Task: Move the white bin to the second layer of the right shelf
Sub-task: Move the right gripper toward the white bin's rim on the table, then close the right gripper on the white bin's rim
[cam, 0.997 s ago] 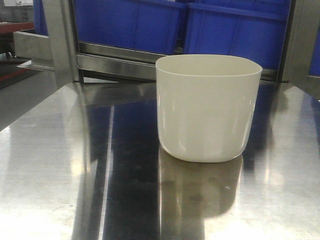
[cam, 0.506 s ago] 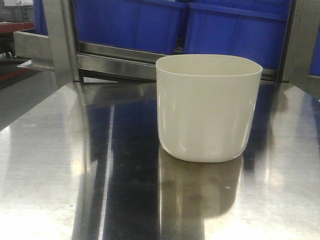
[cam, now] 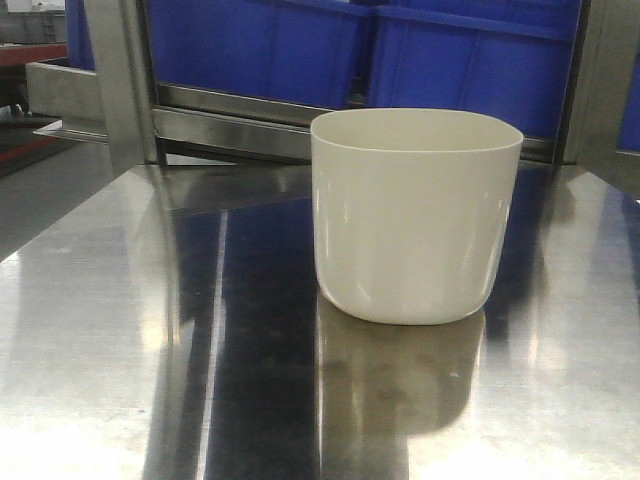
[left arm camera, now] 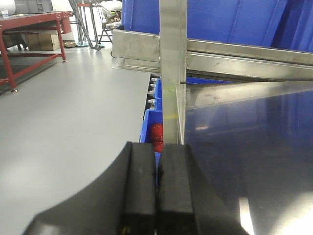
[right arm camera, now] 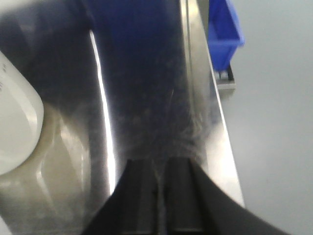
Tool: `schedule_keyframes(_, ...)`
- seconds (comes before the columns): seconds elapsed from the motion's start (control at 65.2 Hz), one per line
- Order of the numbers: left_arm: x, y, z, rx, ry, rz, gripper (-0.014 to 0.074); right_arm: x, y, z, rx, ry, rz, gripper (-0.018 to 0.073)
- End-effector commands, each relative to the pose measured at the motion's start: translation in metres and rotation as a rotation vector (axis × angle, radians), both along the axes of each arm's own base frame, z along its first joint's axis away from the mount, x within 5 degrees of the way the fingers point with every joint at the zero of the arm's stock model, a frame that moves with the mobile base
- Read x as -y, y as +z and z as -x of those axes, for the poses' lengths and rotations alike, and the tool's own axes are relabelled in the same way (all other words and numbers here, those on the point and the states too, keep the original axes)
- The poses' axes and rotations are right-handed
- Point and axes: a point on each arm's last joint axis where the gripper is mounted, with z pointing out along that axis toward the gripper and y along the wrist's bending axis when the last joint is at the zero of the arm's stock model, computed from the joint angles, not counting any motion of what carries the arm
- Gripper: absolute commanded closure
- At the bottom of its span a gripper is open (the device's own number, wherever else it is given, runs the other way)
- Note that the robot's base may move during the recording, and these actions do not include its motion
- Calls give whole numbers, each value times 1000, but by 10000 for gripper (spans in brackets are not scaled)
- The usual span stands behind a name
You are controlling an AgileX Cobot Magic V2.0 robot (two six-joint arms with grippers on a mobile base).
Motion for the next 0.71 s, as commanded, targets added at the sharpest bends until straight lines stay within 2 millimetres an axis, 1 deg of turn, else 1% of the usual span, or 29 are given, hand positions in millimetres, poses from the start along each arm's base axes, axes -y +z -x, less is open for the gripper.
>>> schedule_keyframes(0.0, 0, -4, 0, 68, 3, 8, 512, -8, 20, -19, 28, 10, 5, 209)
schedule_keyframes(0.077, 0, -4, 0, 68, 3, 8, 512, -21, 29, -29, -2, 65, 30, 169)
schedule_keyframes(0.184, 0, -4, 0, 68, 3, 8, 512, -47, 44, -49, -63, 161, 68, 168)
schedule_keyframes(0.199, 0, -4, 0, 68, 3, 8, 512, -51, 44, -53, -83, 170, 76, 168)
schedule_keyframes(0.215, 0, -4, 0, 68, 3, 8, 512, -55, 49, -56, -86, 179, 78, 168)
schedule_keyframes(0.23, 0, -4, 0, 68, 3, 8, 512, -57, 49, -56, -99, 188, 84, 168)
schedule_keyframes(0.276, 0, -4, 0, 68, 3, 8, 512, -68, 53, -66, -140, 207, 102, 168)
schedule_keyframes(0.291, 0, -4, 0, 68, 3, 8, 512, -72, 57, -69, -141, 210, 104, 168)
schedule_keyframes(0.383, 0, -4, 0, 68, 3, 8, 512, -89, 62, -89, -235, 211, 135, 168)
schedule_keyframes(0.414, 0, -4, 0, 68, 3, 8, 512, -95, 67, -95, -258, 206, 139, 168)
schedule_keyframes(0.521, 0, -4, 0, 68, 3, 8, 512, -113, 75, -113, -389, 155, 138, 168)
schedule_keyframes(0.552, 0, -4, 0, 68, 3, 8, 512, -117, 80, -117, -404, 142, 120, 168)
schedule_keyframes(0.598, 0, -4, 0, 68, 3, 8, 512, -122, 82, -122, -438, 137, 106, 168)
schedule_keyframes(0.613, 0, -4, 0, 68, 3, 8, 512, -124, 86, -124, -437, 137, 97, 168)
schedule_keyframes(0.69, 0, -4, 0, 68, 3, 8, 512, -132, 91, -133, -451, 140, 72, 168)
